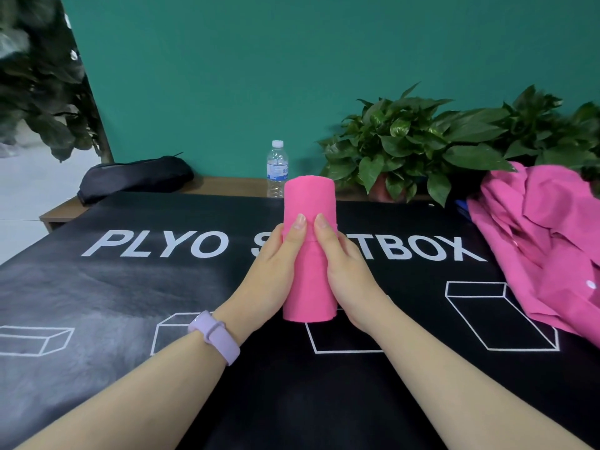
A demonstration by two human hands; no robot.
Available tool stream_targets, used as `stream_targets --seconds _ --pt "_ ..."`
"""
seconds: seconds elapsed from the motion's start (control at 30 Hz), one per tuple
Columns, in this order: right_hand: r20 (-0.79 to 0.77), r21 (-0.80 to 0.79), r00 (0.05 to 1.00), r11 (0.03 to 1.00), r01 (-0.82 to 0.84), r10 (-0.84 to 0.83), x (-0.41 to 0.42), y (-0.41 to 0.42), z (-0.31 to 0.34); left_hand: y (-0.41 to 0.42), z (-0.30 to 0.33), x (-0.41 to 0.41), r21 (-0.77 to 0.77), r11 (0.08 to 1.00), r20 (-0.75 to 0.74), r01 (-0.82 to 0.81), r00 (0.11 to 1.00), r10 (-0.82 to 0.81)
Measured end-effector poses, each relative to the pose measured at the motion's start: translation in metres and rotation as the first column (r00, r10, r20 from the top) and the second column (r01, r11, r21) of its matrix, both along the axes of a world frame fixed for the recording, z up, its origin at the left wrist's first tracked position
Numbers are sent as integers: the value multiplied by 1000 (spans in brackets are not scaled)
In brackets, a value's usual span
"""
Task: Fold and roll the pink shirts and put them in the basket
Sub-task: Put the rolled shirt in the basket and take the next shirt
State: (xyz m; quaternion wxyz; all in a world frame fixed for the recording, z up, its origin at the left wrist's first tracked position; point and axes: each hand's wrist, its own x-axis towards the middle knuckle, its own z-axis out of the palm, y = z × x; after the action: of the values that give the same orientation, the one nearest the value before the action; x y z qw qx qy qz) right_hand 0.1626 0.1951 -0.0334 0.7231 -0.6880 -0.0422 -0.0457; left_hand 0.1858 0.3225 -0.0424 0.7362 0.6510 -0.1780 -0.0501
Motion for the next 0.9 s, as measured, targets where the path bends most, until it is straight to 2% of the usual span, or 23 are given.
stream_targets --seconds 0.2,0.33,0.5,0.73,0.9 --pt "-52 -21 999 1000 -7 6 4 -1 -3 -1 -3 5 -58 998 -102 11 995 -17" --pt "-90 28 996 999 18 -15 8 -4 -8 0 -6 9 -85 996 -143 -9 990 -3" --pt "-164 71 982 992 108 -95 16 -4 -20 -6 -12 13 13 998 -107 -54 993 55" --pt "-118 -57 968 975 217 -222 12 3 -22 -6 -8 6 75 994 -79 -74 994 80" --pt "-194 -135 916 935 329 -350 -3 16 -3 -4 6 -3 157 983 -208 -97 970 129"
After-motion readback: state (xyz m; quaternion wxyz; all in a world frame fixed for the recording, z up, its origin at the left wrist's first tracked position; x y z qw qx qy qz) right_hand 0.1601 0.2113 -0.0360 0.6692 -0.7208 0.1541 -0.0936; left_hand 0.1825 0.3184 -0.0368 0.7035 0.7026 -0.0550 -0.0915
